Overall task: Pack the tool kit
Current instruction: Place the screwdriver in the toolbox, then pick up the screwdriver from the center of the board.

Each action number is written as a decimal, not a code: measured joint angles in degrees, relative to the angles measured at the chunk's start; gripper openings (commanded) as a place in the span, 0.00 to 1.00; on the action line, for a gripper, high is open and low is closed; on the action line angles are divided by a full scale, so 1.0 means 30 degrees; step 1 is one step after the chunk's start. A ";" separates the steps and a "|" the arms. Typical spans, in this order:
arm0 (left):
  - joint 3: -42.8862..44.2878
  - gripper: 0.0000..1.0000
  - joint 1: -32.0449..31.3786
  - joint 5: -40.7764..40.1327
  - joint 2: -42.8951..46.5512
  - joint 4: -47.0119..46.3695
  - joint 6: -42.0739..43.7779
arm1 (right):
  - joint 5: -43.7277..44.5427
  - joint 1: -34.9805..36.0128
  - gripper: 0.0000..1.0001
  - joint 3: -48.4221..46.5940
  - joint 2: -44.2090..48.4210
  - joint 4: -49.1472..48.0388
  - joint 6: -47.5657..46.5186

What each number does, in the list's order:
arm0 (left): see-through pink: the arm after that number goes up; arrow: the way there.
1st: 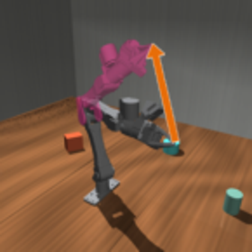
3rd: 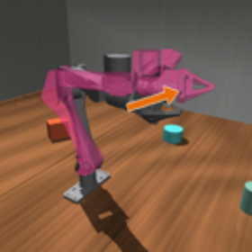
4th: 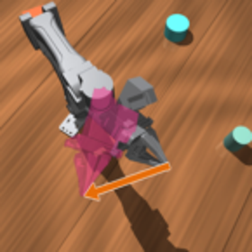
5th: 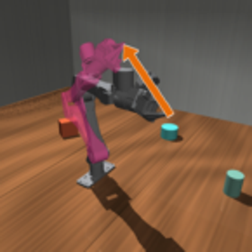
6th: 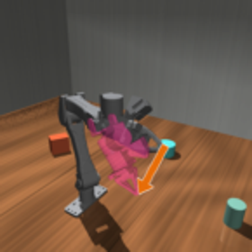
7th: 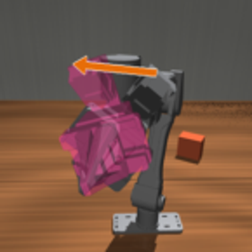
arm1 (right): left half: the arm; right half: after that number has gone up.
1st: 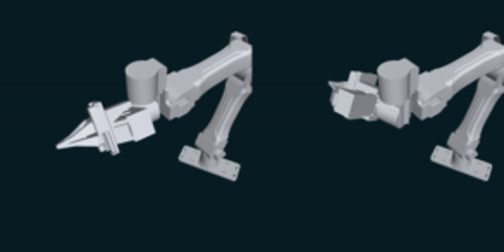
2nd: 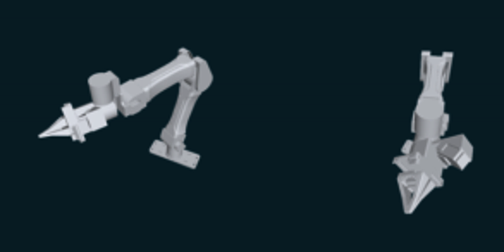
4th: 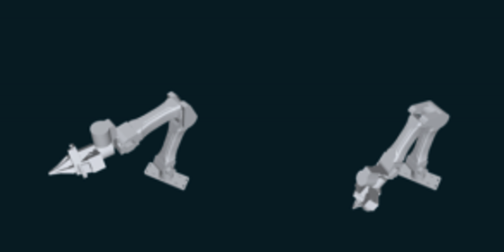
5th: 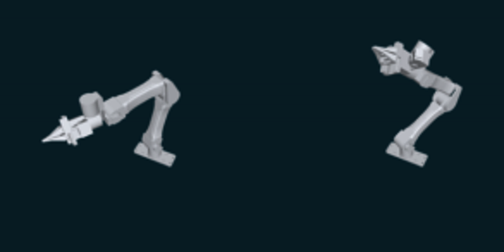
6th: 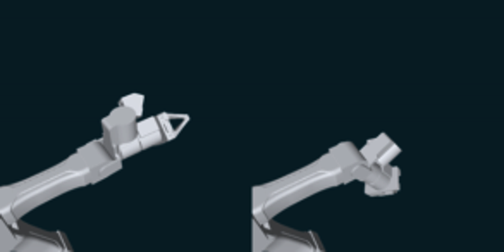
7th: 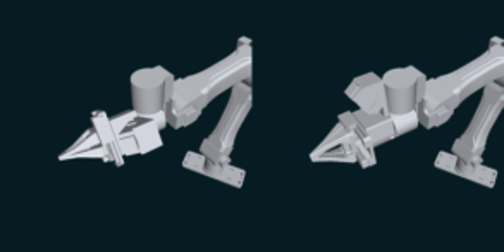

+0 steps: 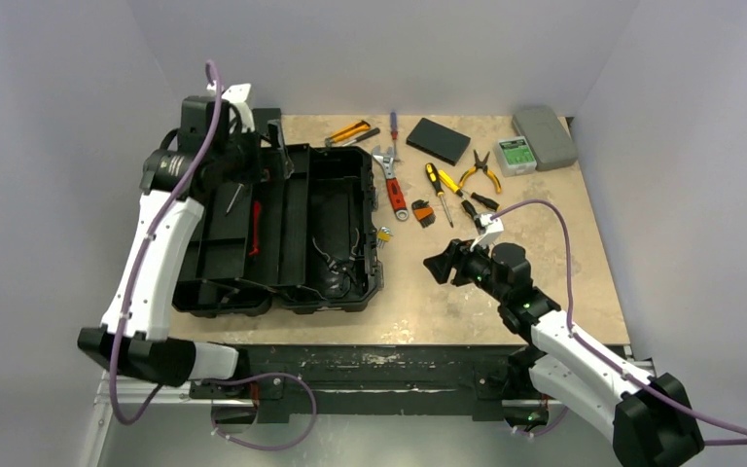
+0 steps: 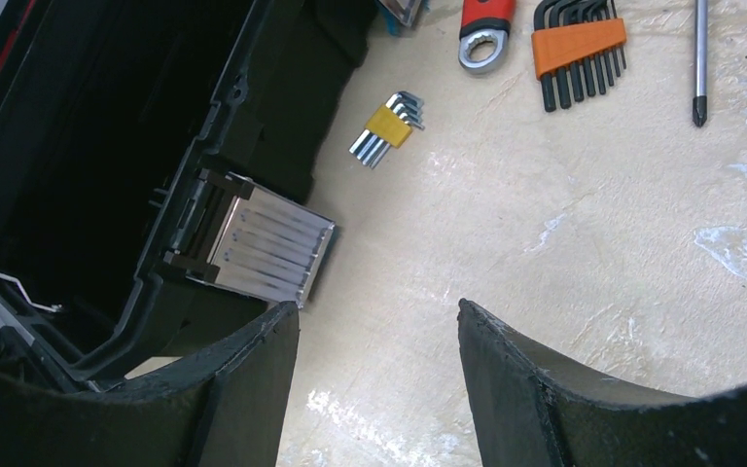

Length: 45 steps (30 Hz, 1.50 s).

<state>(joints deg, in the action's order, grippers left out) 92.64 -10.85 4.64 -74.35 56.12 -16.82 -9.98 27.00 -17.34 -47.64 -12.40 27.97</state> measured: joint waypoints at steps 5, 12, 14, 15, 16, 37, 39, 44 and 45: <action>0.2470 0.97 0.0102 0.1122 -0.3475 0.0022 0.0160 | -0.0007 0.0000 0.60 0.0000 -0.0204 0.0007 0.0000; 0.4175 0.97 0.0481 0.4255 -0.8131 0.0262 -0.0007 | 0.0000 0.0000 0.60 0.0000 -0.0204 0.0007 0.0007; 0.4415 0.97 0.0954 0.4903 -0.8983 0.0328 -0.0211 | 0.0000 0.0000 0.60 0.0000 -0.0204 0.0007 0.0000; 0.4466 0.97 0.1202 0.4969 -0.9224 0.0313 -0.0350 | 0.0000 0.0000 0.60 0.0000 -0.0204 0.0015 0.0000; 0.4466 0.97 0.1559 0.4962 -0.9398 0.0299 -0.0590 | 0.0000 0.0000 0.60 0.0000 -0.0204 0.0007 0.0000; -0.2674 0.97 0.2120 0.7446 -0.2149 -0.4554 -0.4248 | 0.3126 -0.0007 0.60 -0.1064 -0.1676 0.2040 0.0561; -0.3818 0.97 0.1392 0.7708 -0.0583 -0.5187 -0.4539 | 0.3934 -0.0015 0.64 -0.2579 -0.3067 0.3330 0.0707; -0.7766 0.97 -0.1144 0.7643 0.2871 -0.8167 -0.5581 | 0.6623 0.0000 0.68 -0.7650 -0.6900 0.6193 0.0816; -0.8502 0.97 -0.1559 0.7621 0.3257 -0.8663 -0.5734 | 0.7074 0.0000 0.66 -0.8510 -0.7606 0.6484 0.0743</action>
<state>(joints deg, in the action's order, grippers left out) 67.13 -15.53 27.51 -64.58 30.13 -34.02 11.25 27.00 -42.87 -70.46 7.05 30.20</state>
